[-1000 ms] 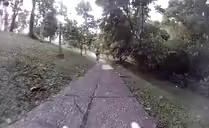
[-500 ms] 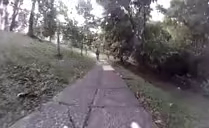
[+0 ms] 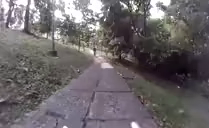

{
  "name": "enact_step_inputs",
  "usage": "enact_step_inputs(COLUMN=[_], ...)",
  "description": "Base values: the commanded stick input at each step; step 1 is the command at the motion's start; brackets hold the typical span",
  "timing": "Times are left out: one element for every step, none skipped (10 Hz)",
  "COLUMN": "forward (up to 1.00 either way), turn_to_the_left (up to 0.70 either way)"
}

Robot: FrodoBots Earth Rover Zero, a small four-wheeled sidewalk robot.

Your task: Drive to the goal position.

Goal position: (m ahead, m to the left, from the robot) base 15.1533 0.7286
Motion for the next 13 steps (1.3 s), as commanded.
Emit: enact_step_inputs(forward=[0.7, 0.7, 0.7, 0.7, 0.7, 0.7, 0.7, 0.7, 0.7, 0.7, 0.7, 0.7, 0.7], turn_to_the_left=[-0.14, -0.06, 0.0, 0.0, 0.0, 0.0, 0.0, 0.0, 0.0, 0.0, 0.0, 0.0, -0.06])
